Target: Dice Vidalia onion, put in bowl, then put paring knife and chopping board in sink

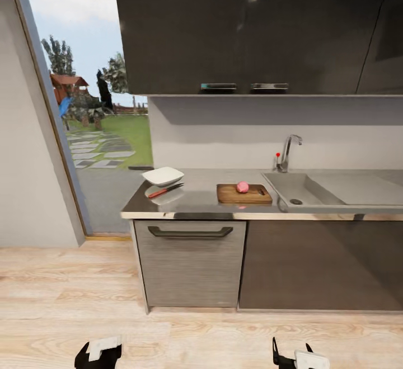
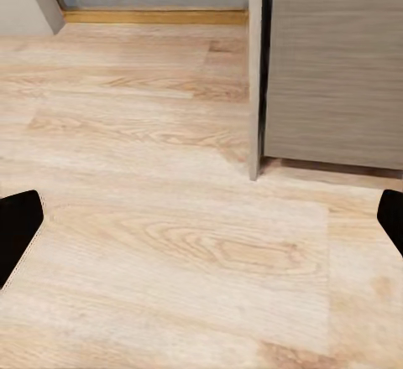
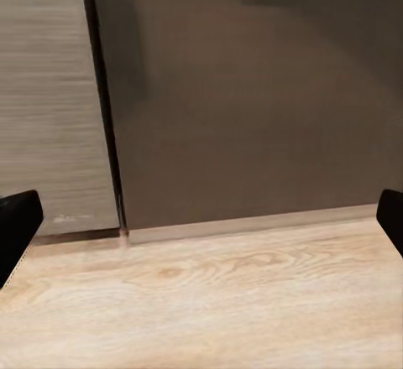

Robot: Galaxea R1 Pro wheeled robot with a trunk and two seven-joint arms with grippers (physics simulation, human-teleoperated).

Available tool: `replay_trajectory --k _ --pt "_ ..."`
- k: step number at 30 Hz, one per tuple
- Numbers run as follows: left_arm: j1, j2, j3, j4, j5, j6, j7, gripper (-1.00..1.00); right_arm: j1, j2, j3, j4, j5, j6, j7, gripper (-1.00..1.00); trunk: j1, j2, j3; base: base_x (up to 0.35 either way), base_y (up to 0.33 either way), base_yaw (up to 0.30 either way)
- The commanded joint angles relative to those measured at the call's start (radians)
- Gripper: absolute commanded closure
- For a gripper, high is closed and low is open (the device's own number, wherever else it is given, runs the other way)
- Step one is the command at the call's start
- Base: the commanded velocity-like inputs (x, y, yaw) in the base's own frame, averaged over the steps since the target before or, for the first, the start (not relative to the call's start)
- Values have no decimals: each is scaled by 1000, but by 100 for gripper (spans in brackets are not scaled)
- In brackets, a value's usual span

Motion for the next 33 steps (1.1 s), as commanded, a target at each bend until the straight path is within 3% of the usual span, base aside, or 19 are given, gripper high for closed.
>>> replay_trajectory --k 1,14,33 --pt "-2 0 -4 3 7 -5 -2 -100 -1 0 -8 1 11 -3 -3 -100 0 -1 -1 0 289 0" --pt "-2 1 -4 3 8 -5 -2 -100 -1 3 -8 1 9 -3 -3 -100 0 -1 -3 0 289 0" --pt "-2 1 -4 3 8 -5 -1 -100 -1 4 -8 1 9 -1 -4 -100 0 -1 -32 0 288 0"
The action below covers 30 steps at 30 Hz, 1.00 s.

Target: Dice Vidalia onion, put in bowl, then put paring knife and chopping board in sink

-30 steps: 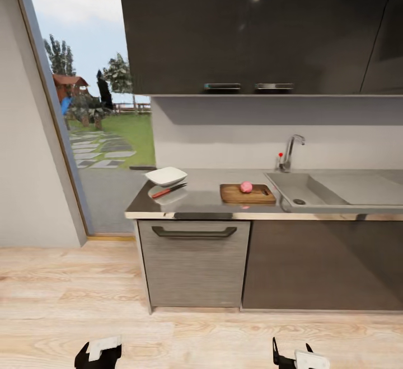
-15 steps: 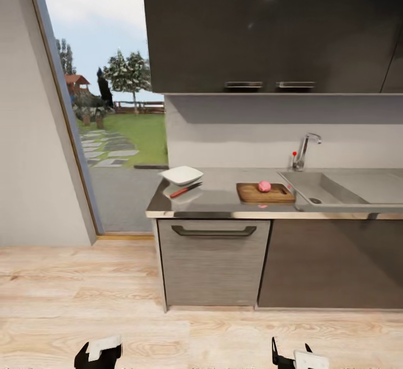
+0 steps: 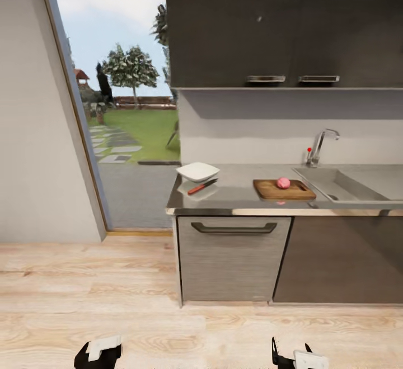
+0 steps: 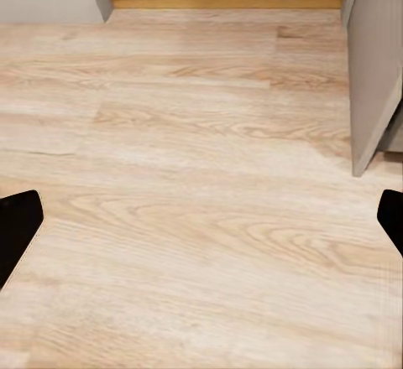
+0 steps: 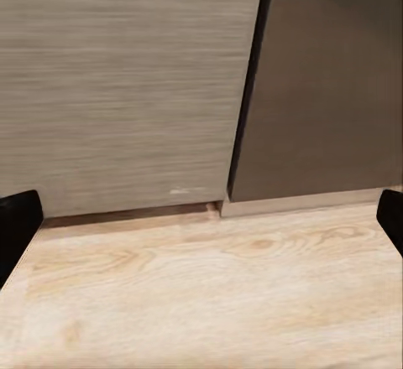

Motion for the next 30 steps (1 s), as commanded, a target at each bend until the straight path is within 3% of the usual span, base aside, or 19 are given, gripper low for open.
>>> replay_trajectory --k 1,11,30 --pt "-2 0 -4 3 7 -5 -2 -100 -1 0 -8 1 11 -3 -4 -100 0 -1 -3 0 282 0" --pt "-2 0 -4 3 7 -4 -2 -100 -1 0 -8 1 11 -3 -3 -100 0 -1 -19 64 199 0" --pt "-2 -4 -5 3 7 1 -2 -100 -1 -1 -11 -10 13 6 -28 -100 0 -1 -30 37 11 0"
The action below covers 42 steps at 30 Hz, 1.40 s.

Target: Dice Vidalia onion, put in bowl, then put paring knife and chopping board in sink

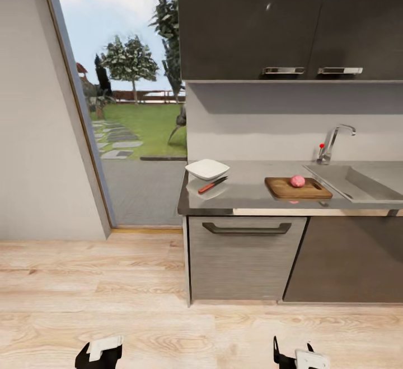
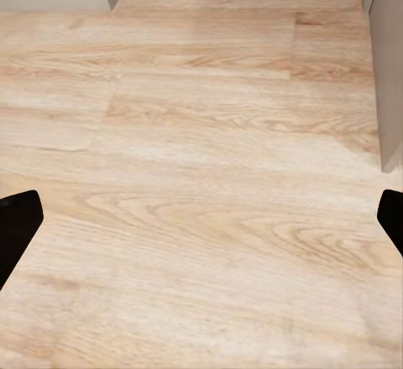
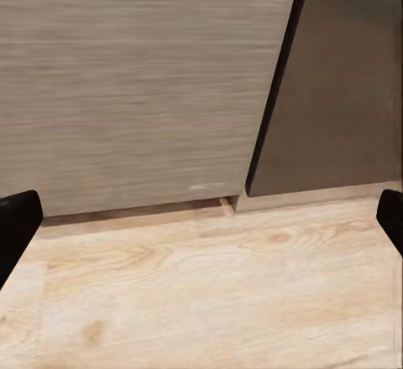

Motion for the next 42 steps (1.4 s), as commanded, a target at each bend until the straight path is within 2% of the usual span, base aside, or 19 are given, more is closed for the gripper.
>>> replay_trajectory --k 1,3,5,7,9,10,11,13,15,22,24,26,30,37,39,42 --pt "-2 -1 -4 4 7 -2 -2 -100 -1 0 -8 -15 11 -1 -26 -100 0 -1 -1 0 0 0" --pt "-2 -1 -4 4 7 2 -2 -100 -1 1 -8 -63 12 9 -80 -100 0 -1 -1 0 0 0" --pt "-2 0 -4 5 8 6 -2 -100 -1 12 -8 -218 12 80 -204 -100 0 -1 -1 0 0 0" --pt "-2 0 -4 5 8 8 -2 -100 -1 24 -7 -298 14 136 -256 -100 0 -1 -1 0 0 0" --pt "-2 2 -4 6 9 35 -2 -100 -1 50 -5 -477 17 280 -352 -100 0 -1 -1 0 0 0" --pt "-2 3 -4 7 9 111 -8 -100 -1 65 -2 -668 18 438 -429 -100 0 -1 -1 0 0 0" --pt "-2 3 -4 7 9 133 -10 -100 -1 68 -1 -713 19 476 -444 -100 0 -1 -1 0 0 0" --pt "-2 3 -4 7 8 206 -25 -100 -1 73 0 -883 18 612 -484 -100 0 -1 -1 0 0 0" --pt "-2 2 -4 7 8 233 -42 -100 -1 75 0 -994 18 695 -500 -100 0 -1 -1 0 0 0" --pt "-2 2 -4 7 8 260 -68 -100 -1 83 -1 -1322 16 920 -562 -100 0 -1 -1 0 0 0" --pt "-2 2 -4 7 7 261 -69 -100 -1 88 -1 -1377 16 956 -588 -100 0 -1 -1 0 0 0" --pt "-2 2 -4 7 8 262 -70 -100 -1 104 3 -1468 15 1010 -644 -100 0 -1 -1 0 0 0" --pt "-2 2 -4 7 8 263 -71 -100 -1 118 29 -1538 17 1047 -698 -100 0 -1 -1 0 0 0" --pt "-2 3 -4 7 7 264 -70 -100 -5 124 156 -1578 39 1096 -766 -100 0 -1 -1 0 0 0" --pt "-2 3 -4 7 7 263 -70 -100 -11 125 189 -1581 64 1139 -778 -100 0 -1 -1 0 0 0" --pt "-2 2 -4 7 7 263 -71 -100 -64 138 222 -1583 129 1210 -787 -100 0 -1 -1 0 0 0"
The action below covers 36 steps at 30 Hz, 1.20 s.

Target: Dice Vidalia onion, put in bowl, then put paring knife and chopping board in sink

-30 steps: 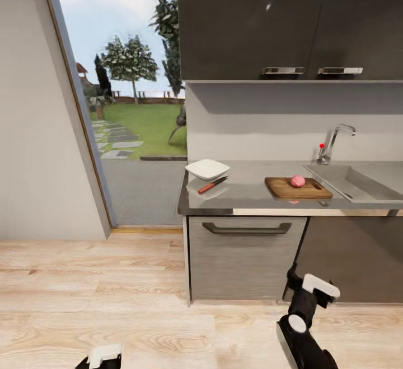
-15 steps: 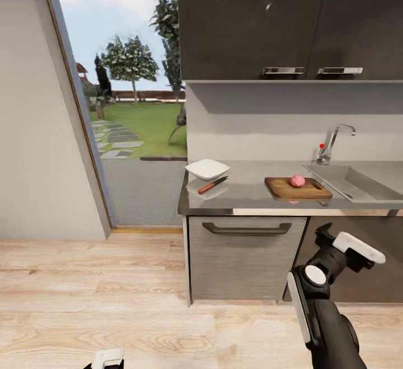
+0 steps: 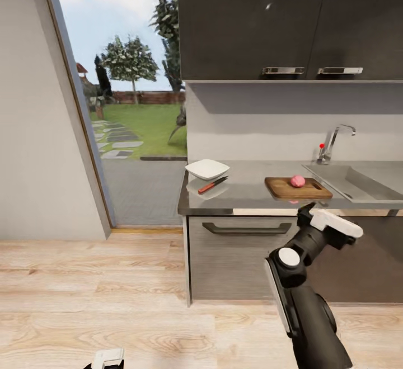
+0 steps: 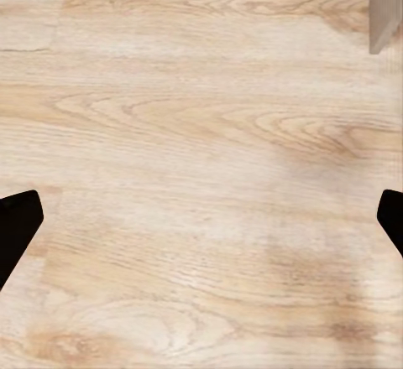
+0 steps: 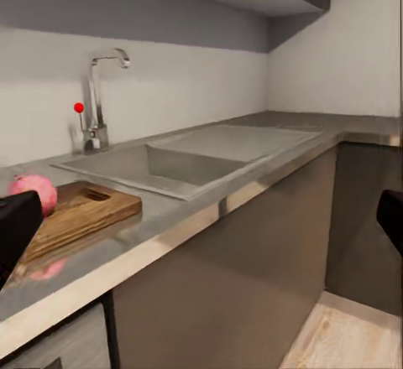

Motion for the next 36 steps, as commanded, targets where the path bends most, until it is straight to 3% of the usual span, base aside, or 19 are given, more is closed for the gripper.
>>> replay_trajectory --k 1,4,8,13,20,22,25,31,33,36 --pt "-2 0 -4 4 8 -7 -1 -100 -18 7 5 0 20 24 -3 -100 0 -1 -1 0 0 0" --pt "-2 -1 -4 4 8 -7 -1 -100 -102 42 16 0 71 94 -2 -100 0 -1 -1 0 0 0" --pt "-2 0 -4 4 8 -7 -1 -100 -208 42 30 0 91 198 4 -100 0 -1 -1 0 0 0" --pt "-2 0 -4 4 8 -7 -1 -100 -346 42 89 8 93 316 54 -100 0 -1 -1 0 0 0" --pt "-2 0 -4 4 8 -7 -1 -100 -551 42 114 71 74 449 201 -100 0 -1 -1 0 0 0" --pt "-2 0 -4 4 8 -7 -1 -100 -599 42 115 127 51 466 244 -100 0 -1 -1 0 0 0" --pt "-2 0 -4 4 8 -7 -1 -100 -651 42 116 247 -19 477 294 -100 0 -1 -1 0 0 0" --pt "-2 0 -4 4 8 -7 -1 -100 -756 42 115 463 -151 475 321 -100 0 -1 -1 0 0 0" --pt "-2 0 -4 4 8 -7 -1 -100 -780 42 115 506 -178 476 324 -100 0 -1 -1 0 0 0" --pt "-2 -1 -4 4 8 -7 -1 -100 -821 42 114 587 -285 479 360 -100 0 -1 -1 0 0 0"
